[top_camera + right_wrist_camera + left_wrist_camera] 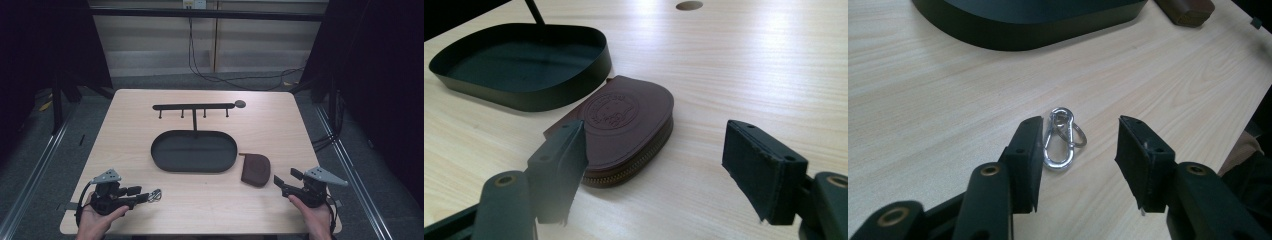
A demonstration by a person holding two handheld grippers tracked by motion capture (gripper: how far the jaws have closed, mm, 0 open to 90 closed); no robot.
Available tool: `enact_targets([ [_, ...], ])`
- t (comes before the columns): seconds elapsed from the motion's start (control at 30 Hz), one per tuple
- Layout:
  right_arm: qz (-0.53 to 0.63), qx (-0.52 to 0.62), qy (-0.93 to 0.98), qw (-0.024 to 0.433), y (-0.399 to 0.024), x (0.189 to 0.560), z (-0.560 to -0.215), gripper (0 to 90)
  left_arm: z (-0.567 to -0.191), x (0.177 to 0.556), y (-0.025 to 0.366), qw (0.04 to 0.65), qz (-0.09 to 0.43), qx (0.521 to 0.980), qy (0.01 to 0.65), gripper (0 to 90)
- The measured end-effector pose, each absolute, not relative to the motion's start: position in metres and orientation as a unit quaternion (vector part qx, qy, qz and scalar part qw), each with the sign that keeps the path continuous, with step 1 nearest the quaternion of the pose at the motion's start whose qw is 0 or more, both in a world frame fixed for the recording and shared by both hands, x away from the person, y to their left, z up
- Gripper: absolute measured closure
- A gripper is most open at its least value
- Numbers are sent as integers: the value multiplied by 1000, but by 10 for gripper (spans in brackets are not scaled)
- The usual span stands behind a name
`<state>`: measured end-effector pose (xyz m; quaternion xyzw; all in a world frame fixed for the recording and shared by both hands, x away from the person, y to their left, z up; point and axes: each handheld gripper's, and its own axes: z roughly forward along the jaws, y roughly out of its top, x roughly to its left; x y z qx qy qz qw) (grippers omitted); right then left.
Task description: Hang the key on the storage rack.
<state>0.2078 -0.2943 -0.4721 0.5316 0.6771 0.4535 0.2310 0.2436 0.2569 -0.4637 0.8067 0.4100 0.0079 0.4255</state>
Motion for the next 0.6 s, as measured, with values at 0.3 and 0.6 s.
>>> enact_targets([
  [0.3, 451, 540, 685, 189, -293, 209, -469, 247, -463, 244, 255, 408, 9, 817, 408, 539],
  [0.6, 453, 531, 691, 189, -292, 205, -467, 245, -451, 241, 249, 385, 29, 831, 400, 480],
])
